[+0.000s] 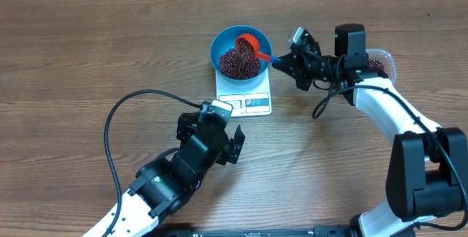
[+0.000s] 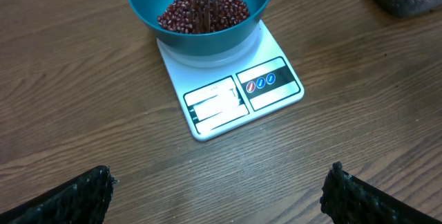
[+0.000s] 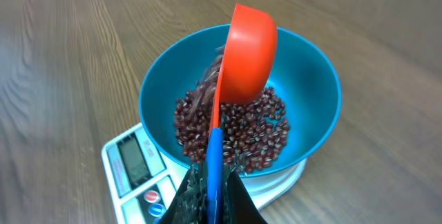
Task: Scoop item into bowl and weigh 150g on scale
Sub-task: 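Tilt the scoop to pour the beans into the teal bowl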
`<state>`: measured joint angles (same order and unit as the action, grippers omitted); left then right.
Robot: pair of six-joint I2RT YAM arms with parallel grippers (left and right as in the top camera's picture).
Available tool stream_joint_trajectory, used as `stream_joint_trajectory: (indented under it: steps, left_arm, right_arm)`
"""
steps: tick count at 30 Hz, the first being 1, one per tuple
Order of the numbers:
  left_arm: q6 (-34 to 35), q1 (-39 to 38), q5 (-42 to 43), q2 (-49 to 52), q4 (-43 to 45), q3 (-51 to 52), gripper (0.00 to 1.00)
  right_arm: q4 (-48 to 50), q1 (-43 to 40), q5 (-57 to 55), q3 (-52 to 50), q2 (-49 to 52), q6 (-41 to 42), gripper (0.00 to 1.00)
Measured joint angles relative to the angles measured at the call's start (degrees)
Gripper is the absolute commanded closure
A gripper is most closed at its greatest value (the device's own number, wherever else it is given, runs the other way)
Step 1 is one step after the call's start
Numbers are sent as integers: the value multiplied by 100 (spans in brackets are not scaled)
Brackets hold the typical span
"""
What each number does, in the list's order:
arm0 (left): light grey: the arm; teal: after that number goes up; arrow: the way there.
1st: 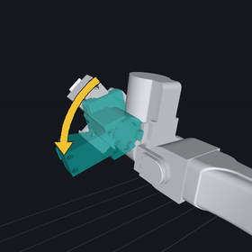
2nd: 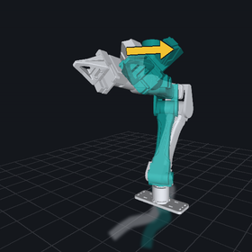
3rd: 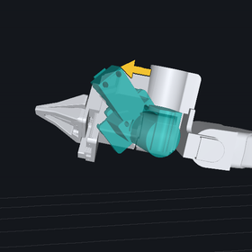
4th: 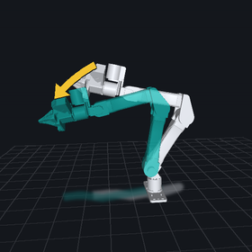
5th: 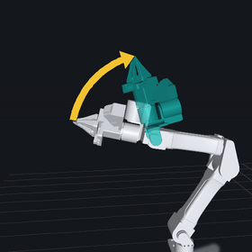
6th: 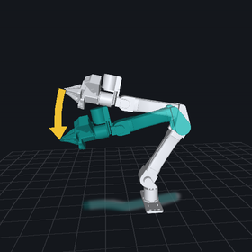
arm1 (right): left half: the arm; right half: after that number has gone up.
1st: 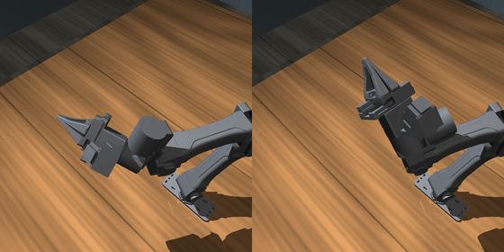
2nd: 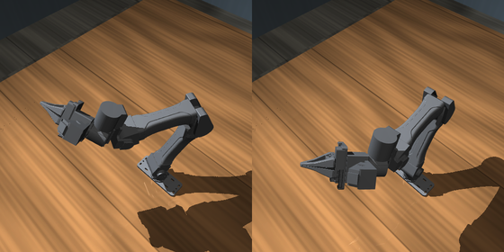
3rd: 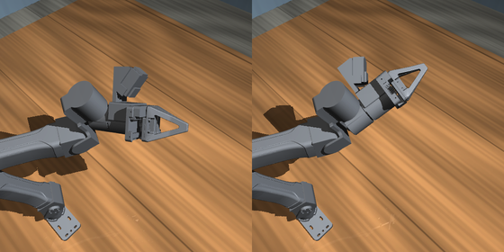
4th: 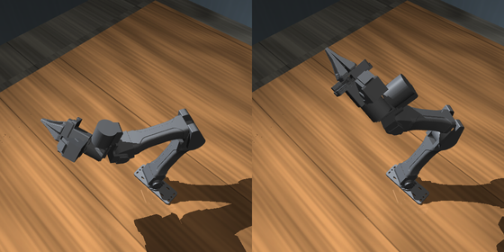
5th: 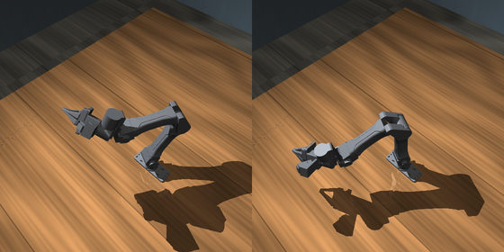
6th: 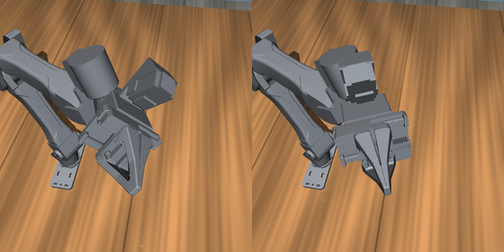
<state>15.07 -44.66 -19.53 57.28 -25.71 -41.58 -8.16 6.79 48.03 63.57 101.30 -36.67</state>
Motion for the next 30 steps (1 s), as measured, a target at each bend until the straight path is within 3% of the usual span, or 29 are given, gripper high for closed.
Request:
stream_joint_trajectory:
  steps: [4,17,30]
  left_arm:
    - [0,0,0,0,2,0,0]
    - [0,0,0,0,0,0,0]
    - [0,0,0,0,0,0,0]
  right_arm:
    - [2,0,-4,0,-2,-833,96]
    - [190,0,-4,0,-2,-2465,96]
    - [463,0,-330,0,-2,-2935,96]
